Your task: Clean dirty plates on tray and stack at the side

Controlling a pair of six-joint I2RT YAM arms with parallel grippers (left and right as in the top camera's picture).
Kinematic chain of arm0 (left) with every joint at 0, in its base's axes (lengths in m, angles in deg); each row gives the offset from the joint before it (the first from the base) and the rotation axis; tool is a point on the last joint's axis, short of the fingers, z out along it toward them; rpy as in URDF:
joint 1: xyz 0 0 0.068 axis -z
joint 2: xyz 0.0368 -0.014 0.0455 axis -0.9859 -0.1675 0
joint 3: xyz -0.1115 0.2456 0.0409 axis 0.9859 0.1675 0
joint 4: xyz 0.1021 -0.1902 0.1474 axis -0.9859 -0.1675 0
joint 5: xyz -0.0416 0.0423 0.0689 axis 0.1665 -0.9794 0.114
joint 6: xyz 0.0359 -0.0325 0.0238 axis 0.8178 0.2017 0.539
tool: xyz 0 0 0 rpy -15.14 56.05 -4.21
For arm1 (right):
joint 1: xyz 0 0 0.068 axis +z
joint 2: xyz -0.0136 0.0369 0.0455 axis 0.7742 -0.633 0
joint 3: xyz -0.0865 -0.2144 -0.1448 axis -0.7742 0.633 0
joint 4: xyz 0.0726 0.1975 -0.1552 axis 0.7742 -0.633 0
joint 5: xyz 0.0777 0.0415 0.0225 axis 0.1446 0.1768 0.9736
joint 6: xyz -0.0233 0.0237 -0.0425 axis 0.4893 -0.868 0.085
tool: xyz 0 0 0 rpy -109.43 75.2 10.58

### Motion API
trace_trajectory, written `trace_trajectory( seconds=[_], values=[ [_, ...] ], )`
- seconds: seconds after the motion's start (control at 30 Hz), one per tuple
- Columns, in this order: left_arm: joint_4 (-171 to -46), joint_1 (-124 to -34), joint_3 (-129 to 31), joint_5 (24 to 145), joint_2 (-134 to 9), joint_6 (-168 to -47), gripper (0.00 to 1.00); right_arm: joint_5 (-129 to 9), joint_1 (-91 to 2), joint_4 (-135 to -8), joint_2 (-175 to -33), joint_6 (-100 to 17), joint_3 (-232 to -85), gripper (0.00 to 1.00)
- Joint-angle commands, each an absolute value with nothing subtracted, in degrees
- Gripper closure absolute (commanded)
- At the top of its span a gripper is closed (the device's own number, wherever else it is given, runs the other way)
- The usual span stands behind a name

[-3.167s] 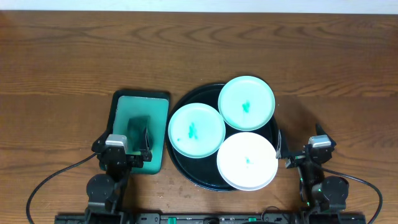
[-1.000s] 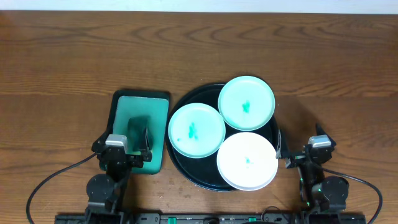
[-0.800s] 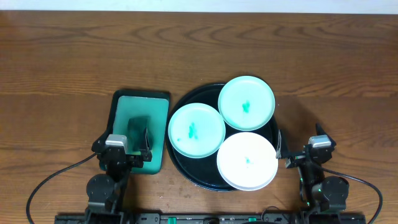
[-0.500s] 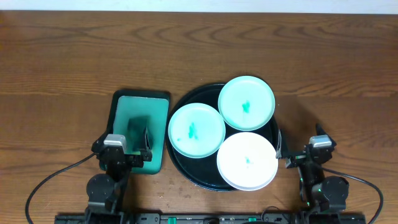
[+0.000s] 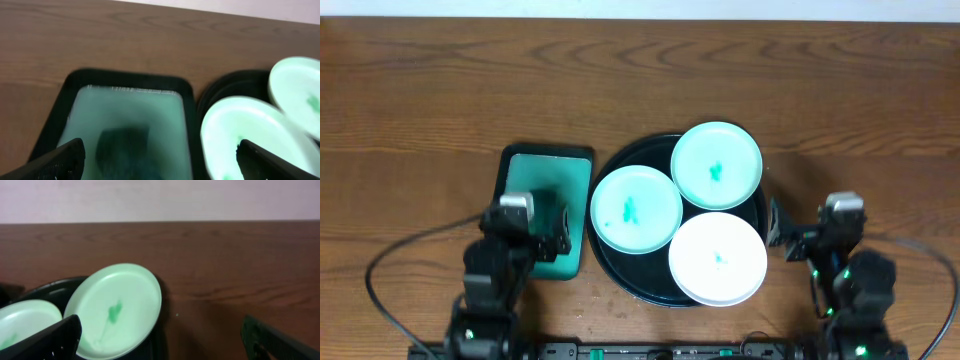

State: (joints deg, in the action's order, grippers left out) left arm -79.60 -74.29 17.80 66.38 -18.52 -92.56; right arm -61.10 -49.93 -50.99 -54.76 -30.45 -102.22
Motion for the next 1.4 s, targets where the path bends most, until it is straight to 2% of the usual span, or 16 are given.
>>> trace_trajectory(
  seconds=[0.0,0.1,0.33,0.53,0.77,0.93,1.3,1.33,1.37],
  values=[
    [-82.2,-74.5,6.4,69.5,-30.0,-93.3,0.03,-61.0,-50.3,-55.0,-65.8,-33.8,-113.5,0.01],
    [-91.3,-74.5,-5.1,71.6,-40.9,-93.3,0.03,-57.9,-50.3,-63.2,-76.6,-37.2,-125.2,0.01],
    [-125.1,-74.5,-36.0,73.2,-62.3,-93.3,0.03,-40.8,-50.3,-89.7,-100.4,-38.7,-153.4,0.01],
    [-141.2,-74.5,-47.9,73.2,-71.2,-93.5,0.03,-41.3,-49.5,-106.4,-113.7,-38.7,-162.6,0.01],
    [-144.3,-74.5,-47.6,73.2,-75.0,-93.6,0.03,-42.3,-45.6,-115.0,-124.3,-34.0,-162.4,0.01],
    [-143.9,-74.5,-47.6,73.2,-75.2,-95.6,0.03,-45.9,-43.1,-112.4,-126.2,-33.3,-162.4,0.01],
    [-142.6,-74.5,-47.0,73.0,-75.2,-94.9,0.03,-44.8,-42.8,-107.8,-126.3,-34.5,-162.0,0.01],
    [-142.6,-74.5,-46.7,72.9,-75.2,-94.6,0.05,-44.8,-42.8,-107.7,-126.3,-34.4,-162.0,0.01],
    [-142.5,-74.5,-46.3,72.9,-75.3,-93.9,0.2,-44.8,-42.8,-107.6,-126.3,-34.4,-162.0,0.01]
  ],
)
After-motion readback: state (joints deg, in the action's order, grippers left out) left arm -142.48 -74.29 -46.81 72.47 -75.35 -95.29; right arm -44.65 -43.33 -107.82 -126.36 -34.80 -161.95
